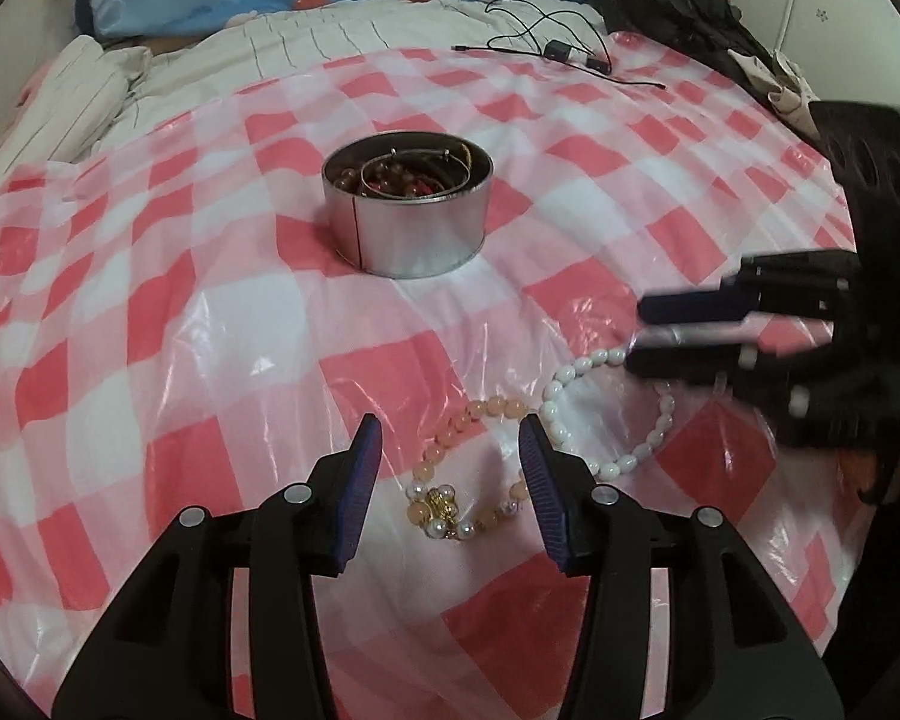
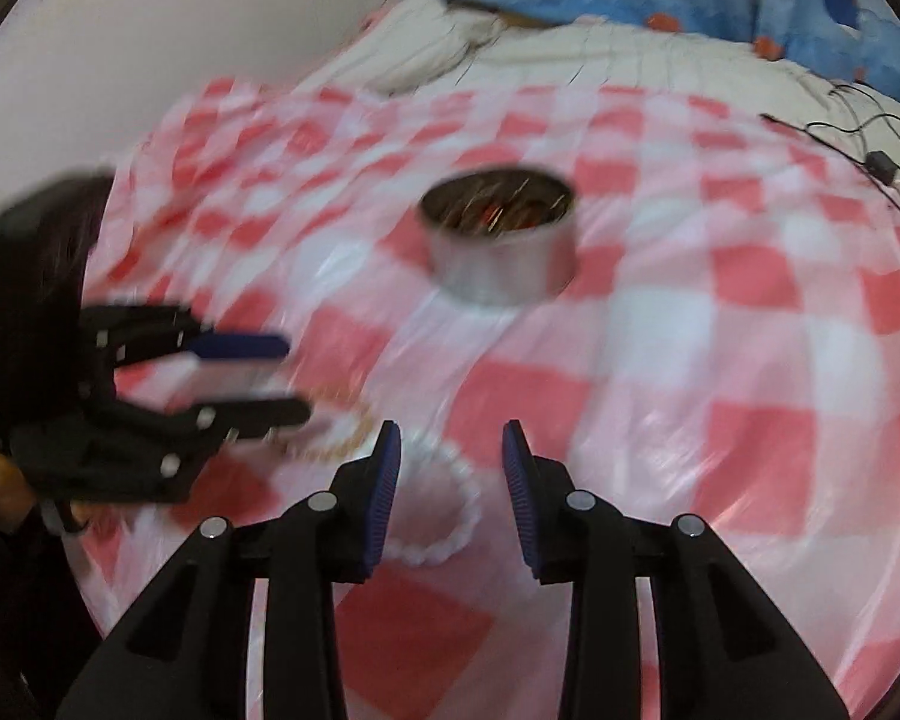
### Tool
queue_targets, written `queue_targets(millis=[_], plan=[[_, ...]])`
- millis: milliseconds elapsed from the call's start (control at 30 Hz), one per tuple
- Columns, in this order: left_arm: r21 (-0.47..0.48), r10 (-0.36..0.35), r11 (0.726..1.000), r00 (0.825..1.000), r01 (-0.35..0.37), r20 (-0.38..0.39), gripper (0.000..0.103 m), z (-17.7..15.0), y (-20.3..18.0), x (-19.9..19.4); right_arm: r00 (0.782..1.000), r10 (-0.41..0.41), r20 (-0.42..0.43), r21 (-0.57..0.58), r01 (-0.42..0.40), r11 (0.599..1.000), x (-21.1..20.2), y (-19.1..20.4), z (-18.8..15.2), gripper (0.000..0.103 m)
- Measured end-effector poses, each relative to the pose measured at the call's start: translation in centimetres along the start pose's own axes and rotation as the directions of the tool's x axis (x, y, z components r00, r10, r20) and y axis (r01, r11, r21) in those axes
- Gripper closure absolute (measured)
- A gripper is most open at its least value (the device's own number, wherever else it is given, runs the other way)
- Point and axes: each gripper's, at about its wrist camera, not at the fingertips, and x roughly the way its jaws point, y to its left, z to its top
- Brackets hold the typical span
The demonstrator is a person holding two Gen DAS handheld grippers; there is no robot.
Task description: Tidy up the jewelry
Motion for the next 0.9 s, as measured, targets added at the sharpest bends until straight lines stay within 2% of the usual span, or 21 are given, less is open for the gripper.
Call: queue_targets(millis=[100,167,233,267,300,333,367,400,467,500,600,667,767,900], plan=[[0.035,0.039,0.999,0.999,-0.038,-0.008,0.058,-0.4,-0.2,0.8,0.992,-0.112,-0.055,-0.097,0.107,0.990,2.0,1.5,-1.0,0.068],[0.047,0.057,0.997,0.998,-0.056,-0.023,0.058,-0.6,-0.2,1.5,0.989,-0.141,-0.053,-0.126,0.134,0.983,2.3,1.9,-1.3,0.068],[0.076,0.069,0.995,0.997,-0.067,-0.029,0.058,-0.7,-0.5,1.9,0.982,-0.182,-0.043,-0.147,0.174,0.974,2.2,1.9,-1.4,0.081],[0.089,0.075,0.993,0.997,-0.072,-0.031,0.060,-0.7,-0.7,2.0,0.982,-0.187,-0.042,-0.144,0.179,0.973,2.0,1.7,-1.6,0.095],[0.110,0.073,0.992,0.997,-0.068,-0.038,0.065,-0.9,-1.0,2.1,0.984,-0.174,-0.043,-0.128,0.168,0.978,1.9,1.3,-1.6,0.095],[0.117,0.062,0.992,0.997,-0.056,-0.046,0.076,-0.9,-1.2,2.1,0.985,-0.168,-0.038,-0.112,0.163,0.980,1.7,1.0,-1.5,0.095],[0.127,0.060,0.990,0.997,-0.053,-0.051,0.091,-0.9,-1.4,2.0,0.986,-0.163,-0.031,-0.098,0.159,0.982,1.5,0.8,-1.6,0.095],[0.127,0.051,0.991,0.997,-0.044,-0.056,0.096,-0.9,-1.5,1.9,0.989,-0.148,-0.026,-0.082,0.146,0.986,1.4,0.5,-1.5,0.095],[0.094,0.017,0.995,0.999,-0.012,-0.046,0.096,-0.7,-1.3,1.4,0.997,-0.078,-0.006,-0.008,0.078,0.997,0.7,-0.5,-1.2,0.095],[0.066,-0.023,0.998,0.999,0.025,-0.030,0.096,-0.6,-0.9,0.9,0.999,-0.051,0.004,0.019,0.051,0.999,0.5,-0.9,-0.8,0.095],[0.002,-0.087,0.996,0.996,0.087,0.024,0.096,-0.1,0.0,-0.5,0.997,0.047,0.054,0.108,-0.053,0.993,-0.5,-2.0,-0.2,0.095],[-0.031,-0.113,0.993,0.992,0.114,0.051,0.096,0.1,0.5,-1.1,0.989,0.115,0.096,0.163,-0.129,0.978,-1.1,-2.7,0.0,0.095],[-0.069,-0.095,0.993,0.994,0.099,0.059,0.096,0.4,1.2,-0.9,0.972,0.184,0.143,0.216,-0.212,0.953,-1.9,-3.4,0.1,0.095],[-0.080,-0.101,0.991,0.993,0.107,0.065,0.096,0.6,1.4,-0.9,0.949,0.244,0.198,0.250,-0.290,0.924,-2.7,-4.0,0.3,0.095]])
